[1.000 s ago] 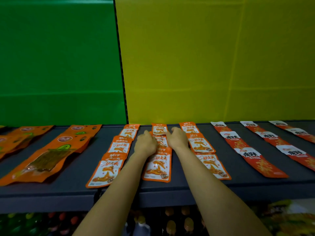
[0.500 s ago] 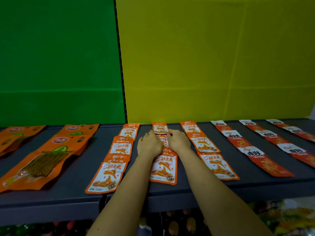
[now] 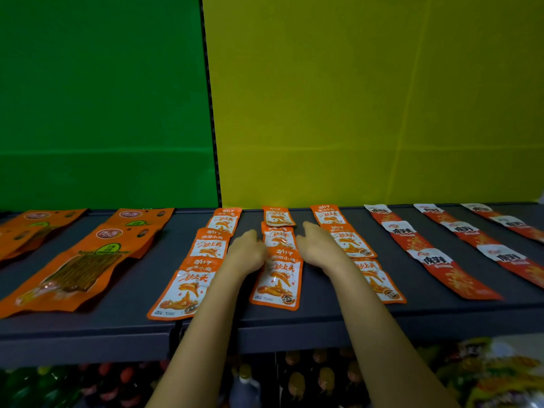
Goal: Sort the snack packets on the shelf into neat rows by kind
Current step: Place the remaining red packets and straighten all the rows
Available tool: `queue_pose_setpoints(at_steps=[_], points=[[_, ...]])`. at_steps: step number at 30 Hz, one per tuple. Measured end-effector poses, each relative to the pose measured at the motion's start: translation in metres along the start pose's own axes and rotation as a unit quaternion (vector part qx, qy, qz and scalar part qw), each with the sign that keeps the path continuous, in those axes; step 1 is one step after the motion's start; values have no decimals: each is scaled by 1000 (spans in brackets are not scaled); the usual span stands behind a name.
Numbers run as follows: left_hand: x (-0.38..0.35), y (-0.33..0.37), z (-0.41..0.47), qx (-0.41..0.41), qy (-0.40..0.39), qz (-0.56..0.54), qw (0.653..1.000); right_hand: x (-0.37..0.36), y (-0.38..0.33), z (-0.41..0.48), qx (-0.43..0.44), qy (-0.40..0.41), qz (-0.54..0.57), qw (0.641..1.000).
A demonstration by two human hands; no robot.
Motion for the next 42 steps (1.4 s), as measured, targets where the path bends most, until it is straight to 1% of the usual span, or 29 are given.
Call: queue_pose_setpoints(at_steps=[4, 7, 9, 17, 24, 27, 30, 33, 35, 37, 39, 42], points=[[-7, -4, -37, -33, -8, 5, 999, -6, 11, -37, 13, -31, 17, 999], [-9, -2, -54, -46, -11, 50, 998, -13, 17, -46, 38, -11, 29, 999], [-10, -1, -60, -46, -1, 69, 997, -15, 19, -45, 50, 4, 18, 999], [-12, -2, -64, -44, 3, 52, 998, -16, 18, -48, 71, 23, -52, 996], [-9, 3, -70, -70, 17, 70, 995, -16, 17, -49, 73, 27, -66, 995], [-10, 5, -70, -66, 12, 80, 994, -17, 17, -49, 83, 25, -69, 994], [-8, 4, -72, -84, 36, 41, 995, -17, 18, -47, 86, 21, -45, 995], [8, -2, -83, -100, 103, 7, 990, -14, 16, -47, 107, 32, 7, 994], [26, -16, -88, -95, 153, 0, 984, -11, 7, -51, 131, 51, 46, 989], [44, -38, -86, -76, 185, 0, 980, -14, -6, -56, 148, 46, 74, 985], [56, -62, -81, -50, 184, 4, 982, -25, -21, -59, 167, 19, 91, 982], [62, -86, -77, -14, 130, -2, 991, -53, -42, -63, 169, -44, 105, 979]])
Point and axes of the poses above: each hand's wrist, its own z-axis towards the middle knuckle, its own x-axis out of the back of the hand, y = z × x, the point moved 2 cm from there along z, towards the middle knuckle, and after that the axes turned 9 degrees about z, right-handed, at the moved point
